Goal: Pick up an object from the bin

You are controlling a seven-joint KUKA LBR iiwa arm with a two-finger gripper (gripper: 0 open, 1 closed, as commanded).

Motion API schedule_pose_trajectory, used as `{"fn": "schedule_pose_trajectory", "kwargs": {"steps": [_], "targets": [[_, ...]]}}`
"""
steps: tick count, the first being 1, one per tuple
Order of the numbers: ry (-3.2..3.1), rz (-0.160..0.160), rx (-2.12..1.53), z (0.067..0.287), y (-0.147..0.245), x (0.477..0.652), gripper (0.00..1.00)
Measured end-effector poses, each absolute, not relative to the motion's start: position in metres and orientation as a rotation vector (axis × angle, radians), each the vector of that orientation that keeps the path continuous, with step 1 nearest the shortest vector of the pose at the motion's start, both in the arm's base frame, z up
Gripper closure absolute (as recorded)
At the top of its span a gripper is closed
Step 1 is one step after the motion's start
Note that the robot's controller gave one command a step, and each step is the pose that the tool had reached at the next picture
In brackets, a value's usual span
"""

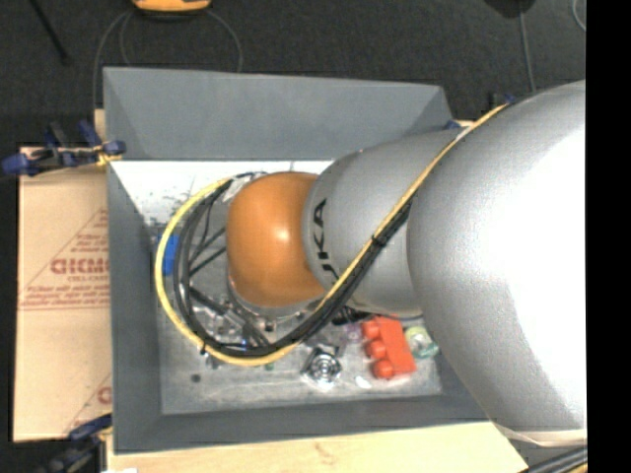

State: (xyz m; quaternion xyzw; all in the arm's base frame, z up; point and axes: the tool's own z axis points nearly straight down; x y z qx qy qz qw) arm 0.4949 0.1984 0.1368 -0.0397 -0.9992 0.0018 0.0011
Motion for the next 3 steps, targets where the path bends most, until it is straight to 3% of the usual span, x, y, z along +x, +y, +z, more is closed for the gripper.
{"fn": "schedule_pose_trajectory", "kwargs": {"steps": [2,3], "targets": [[-3.126,0.005,0.321,0.134,0.054,0.491,1.0],[-3.132,0.003,0.317,0.132,0.052,0.527,1.0]]}}
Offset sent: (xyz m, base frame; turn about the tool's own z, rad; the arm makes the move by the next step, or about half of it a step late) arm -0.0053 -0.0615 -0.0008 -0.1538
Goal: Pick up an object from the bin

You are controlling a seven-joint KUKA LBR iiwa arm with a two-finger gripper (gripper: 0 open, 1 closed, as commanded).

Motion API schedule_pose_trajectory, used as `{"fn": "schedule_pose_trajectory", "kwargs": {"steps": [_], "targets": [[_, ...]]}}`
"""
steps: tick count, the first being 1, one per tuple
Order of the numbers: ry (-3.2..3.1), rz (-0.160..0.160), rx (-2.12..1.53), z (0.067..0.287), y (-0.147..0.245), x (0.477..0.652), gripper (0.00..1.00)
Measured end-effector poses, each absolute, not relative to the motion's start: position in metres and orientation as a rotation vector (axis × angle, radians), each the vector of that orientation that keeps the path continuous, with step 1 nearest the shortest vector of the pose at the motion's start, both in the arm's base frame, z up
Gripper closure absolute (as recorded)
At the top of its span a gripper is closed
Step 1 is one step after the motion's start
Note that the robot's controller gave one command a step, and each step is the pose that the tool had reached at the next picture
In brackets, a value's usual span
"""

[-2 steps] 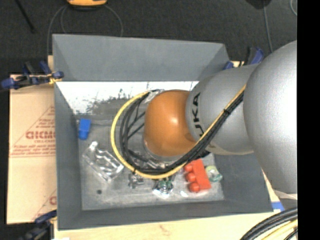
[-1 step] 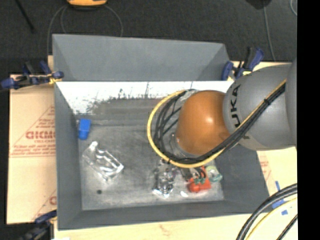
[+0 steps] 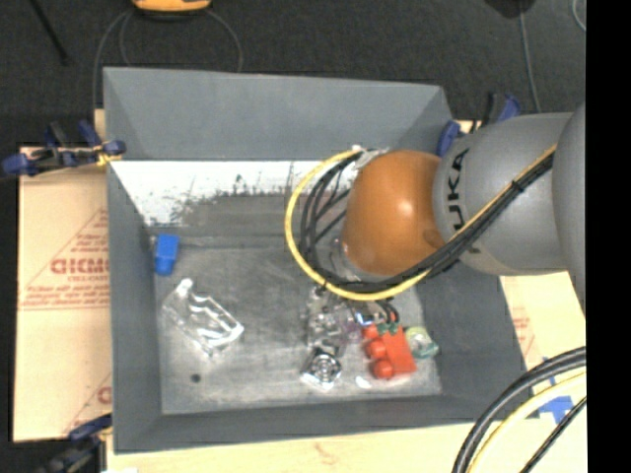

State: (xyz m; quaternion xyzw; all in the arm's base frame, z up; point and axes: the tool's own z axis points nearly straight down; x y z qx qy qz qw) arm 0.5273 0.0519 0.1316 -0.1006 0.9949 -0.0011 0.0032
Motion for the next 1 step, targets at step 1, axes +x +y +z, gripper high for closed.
{"fn": "schedule_pose_trajectory", "kwargs": {"steps": [1], "targets": [[3.126,-0.008,-0.26,0.1226,-0.1315,0.5381,1.0]]}}
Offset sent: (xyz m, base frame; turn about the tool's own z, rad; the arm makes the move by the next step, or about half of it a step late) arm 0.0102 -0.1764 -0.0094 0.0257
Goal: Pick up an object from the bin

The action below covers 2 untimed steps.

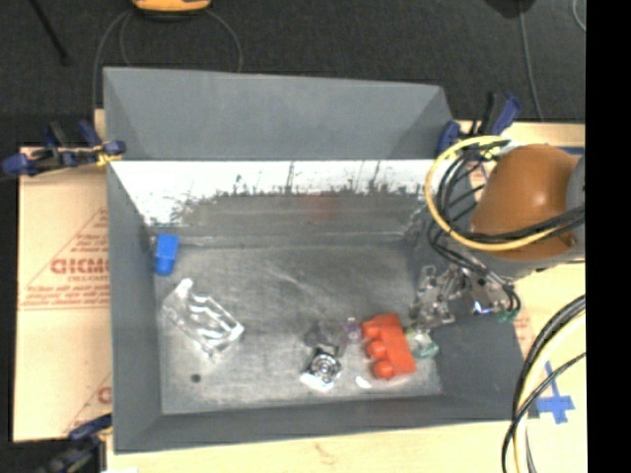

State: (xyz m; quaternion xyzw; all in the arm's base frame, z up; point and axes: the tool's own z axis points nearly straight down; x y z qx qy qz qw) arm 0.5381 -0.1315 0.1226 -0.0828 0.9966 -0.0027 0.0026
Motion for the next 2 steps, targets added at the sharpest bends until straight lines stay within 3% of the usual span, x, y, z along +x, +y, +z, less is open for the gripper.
{"fn": "schedule_pose_trajectory", "kwargs": {"steps": [1,2], "targets": [[3.126,-0.003,-0.267,0.123,-0.126,0.538,0.0],[3.049,-0.014,-0.677,0.075,-0.12,0.509,0.0]]}}
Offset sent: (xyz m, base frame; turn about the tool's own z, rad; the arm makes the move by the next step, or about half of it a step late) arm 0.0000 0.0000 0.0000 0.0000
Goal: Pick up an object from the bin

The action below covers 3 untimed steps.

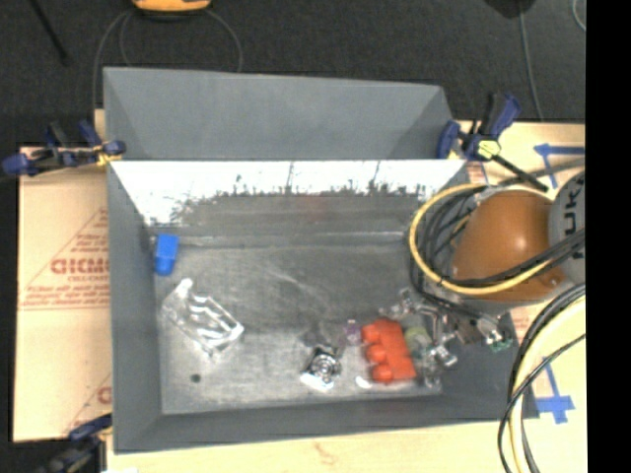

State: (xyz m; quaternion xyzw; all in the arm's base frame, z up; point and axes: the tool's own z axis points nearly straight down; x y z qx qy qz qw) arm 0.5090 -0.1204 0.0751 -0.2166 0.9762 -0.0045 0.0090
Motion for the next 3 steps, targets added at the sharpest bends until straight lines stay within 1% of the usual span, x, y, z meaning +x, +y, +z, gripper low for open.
{"fn": "schedule_pose_trajectory", "kwargs": {"steps": [1,2,3], "targets": [[3.119,-0.008,-0.116,0.075,-0.084,0.491,0.0],[3.062,-0.018,-0.497,0.076,-0.043,0.484,0.0],[3.059,-0.018,-0.495,0.077,-0.043,0.485,1.0]]}}
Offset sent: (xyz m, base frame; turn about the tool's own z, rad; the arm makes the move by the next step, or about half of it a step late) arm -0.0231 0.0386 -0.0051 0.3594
